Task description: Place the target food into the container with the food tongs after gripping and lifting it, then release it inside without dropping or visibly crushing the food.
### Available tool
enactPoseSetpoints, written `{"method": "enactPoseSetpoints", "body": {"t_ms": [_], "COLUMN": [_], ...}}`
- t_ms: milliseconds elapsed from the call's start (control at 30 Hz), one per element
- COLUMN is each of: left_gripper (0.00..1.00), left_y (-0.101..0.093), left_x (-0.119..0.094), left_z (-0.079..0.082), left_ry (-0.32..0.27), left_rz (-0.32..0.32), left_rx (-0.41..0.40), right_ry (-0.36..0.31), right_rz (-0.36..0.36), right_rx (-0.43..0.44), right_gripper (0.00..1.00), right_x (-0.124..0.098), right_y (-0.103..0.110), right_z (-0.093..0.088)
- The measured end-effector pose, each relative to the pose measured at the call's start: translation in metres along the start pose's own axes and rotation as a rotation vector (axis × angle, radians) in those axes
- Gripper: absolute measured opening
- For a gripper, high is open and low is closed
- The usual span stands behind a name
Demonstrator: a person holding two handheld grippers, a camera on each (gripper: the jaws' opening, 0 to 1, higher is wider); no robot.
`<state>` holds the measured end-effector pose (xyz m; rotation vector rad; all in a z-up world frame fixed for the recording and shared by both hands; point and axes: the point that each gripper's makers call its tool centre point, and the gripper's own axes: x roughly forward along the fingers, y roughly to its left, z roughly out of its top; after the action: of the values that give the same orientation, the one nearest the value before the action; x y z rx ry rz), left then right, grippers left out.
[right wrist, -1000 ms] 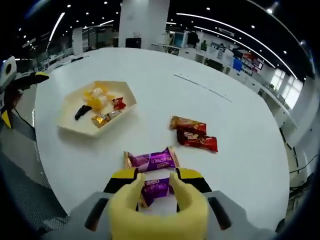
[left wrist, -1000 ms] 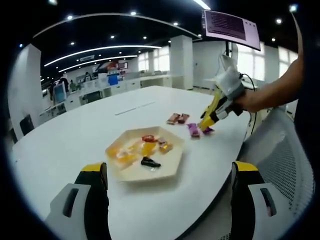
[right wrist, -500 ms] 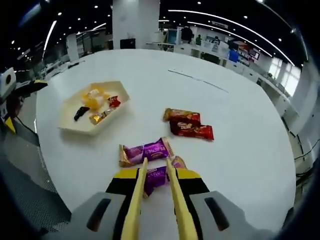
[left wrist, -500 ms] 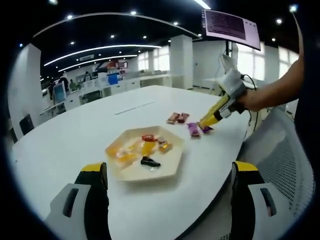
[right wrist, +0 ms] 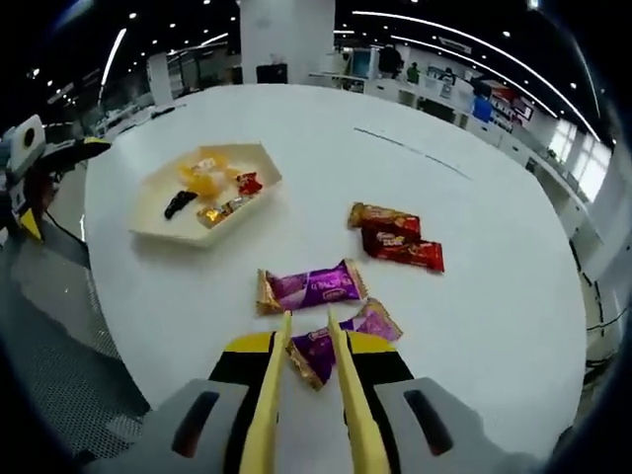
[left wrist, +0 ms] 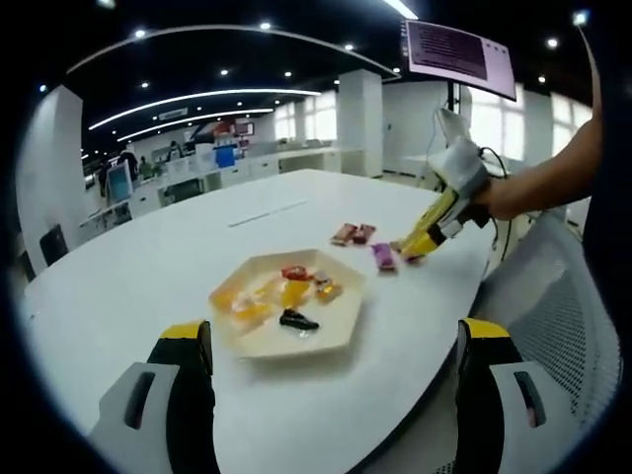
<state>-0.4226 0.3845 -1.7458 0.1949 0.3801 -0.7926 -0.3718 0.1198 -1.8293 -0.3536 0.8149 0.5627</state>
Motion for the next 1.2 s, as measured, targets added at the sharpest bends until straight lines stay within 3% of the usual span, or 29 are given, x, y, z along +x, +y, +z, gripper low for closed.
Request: {"method": "enactPoseSetpoints", "body": {"t_ms": [100, 367, 433, 600, 1033, 1200], "left_gripper": [0.99, 0.99, 0.99, 0.99, 0.99, 0.99], "left_y": [0.000, 0.000, 0.000, -0.001, 0.000, 0.000], "left_x": [0.000, 0.001, 0.001, 0.001, 0.000, 0.001], "left_z": [0.000, -0.002, -0.002, -0.002, -0.002, -0.003], "left_ry": [0.001, 0.006, 0.006, 0.007, 0.007, 0.008], "left_rz": [-0.001, -0.004, -0.004, -0.006, -0.001, -0.003], "left_rx": [-0.001, -0.001, 0.000, 0.000, 0.007, 0.008], "right_ry": [0.024, 0.024, 0.060, 0.091, 0.109, 0.119], "right_rz": [-0.015, -0.054, -0.079, -0.053, -0.072, -0.062], "right_rx": [-0.050, 0.005, 0.040, 0.201, 0.242, 0.221], "right_gripper": [0.25, 0.26, 0.27, 0.28, 0.29, 0.29], "right_x": [-0.007, -0.031, -0.032, -0.025, -0.009, -0.004], "right_y": [-0.013, -0.047, -0.055, -0.054, -0.054, -0.052], "right_z": [-0.009, -0.016, -0.023, -0.031, -0.029, -0.029]}}
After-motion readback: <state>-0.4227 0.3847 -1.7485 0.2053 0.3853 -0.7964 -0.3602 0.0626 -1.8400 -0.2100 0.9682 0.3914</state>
